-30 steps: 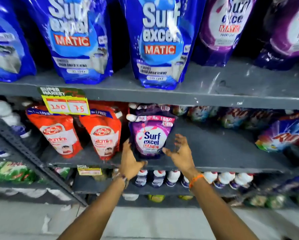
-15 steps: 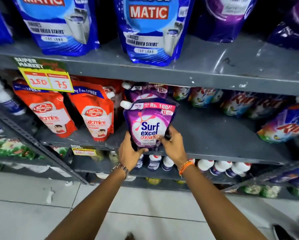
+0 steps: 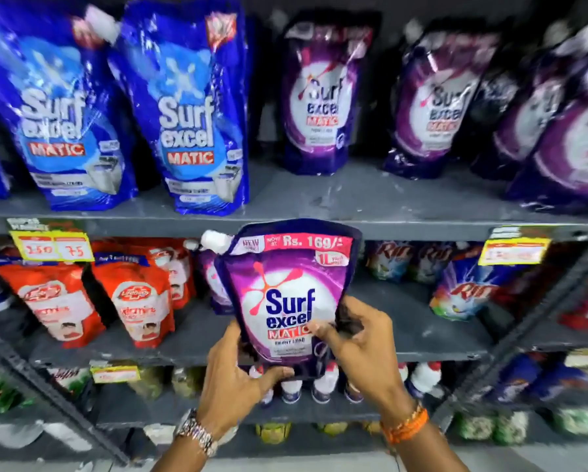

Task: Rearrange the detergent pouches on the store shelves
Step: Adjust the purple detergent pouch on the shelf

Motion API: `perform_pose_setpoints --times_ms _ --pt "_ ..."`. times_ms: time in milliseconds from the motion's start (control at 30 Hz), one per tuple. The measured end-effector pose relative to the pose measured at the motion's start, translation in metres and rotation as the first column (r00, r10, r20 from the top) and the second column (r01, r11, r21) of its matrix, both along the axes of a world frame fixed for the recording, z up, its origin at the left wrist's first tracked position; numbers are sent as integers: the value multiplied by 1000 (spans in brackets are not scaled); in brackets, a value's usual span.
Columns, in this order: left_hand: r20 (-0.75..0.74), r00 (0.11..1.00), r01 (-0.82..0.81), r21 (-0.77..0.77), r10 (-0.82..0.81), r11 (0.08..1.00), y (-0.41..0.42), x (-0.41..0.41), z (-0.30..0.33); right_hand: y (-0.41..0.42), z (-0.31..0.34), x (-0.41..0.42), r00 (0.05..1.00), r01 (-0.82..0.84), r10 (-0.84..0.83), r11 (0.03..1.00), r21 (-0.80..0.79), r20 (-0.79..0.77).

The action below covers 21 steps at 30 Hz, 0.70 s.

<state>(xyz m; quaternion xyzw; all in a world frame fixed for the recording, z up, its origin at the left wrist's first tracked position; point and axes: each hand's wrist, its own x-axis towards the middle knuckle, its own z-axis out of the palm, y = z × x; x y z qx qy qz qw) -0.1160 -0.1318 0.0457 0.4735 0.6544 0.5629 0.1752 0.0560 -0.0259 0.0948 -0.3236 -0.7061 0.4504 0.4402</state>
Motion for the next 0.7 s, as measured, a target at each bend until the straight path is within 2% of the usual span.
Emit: perform_pose_setpoints --times_ms 133,333,533,700 --pt "-50 997 65 112 -60 992 13 24 56 2 63 28 994 -28 34 998 64 -105" --pt "-104 994 53 238 -29 970 44 43 144 39 141 42 965 80 -19 971 224 -263" --pt "-107 994 1 220 23 976 92 22 197 95 189 13 956 107 -37 968 228 -292" --pt "-155 984 -62 153 85 986 136 3 214 135 200 -7 960 110 -48 970 214 -274"
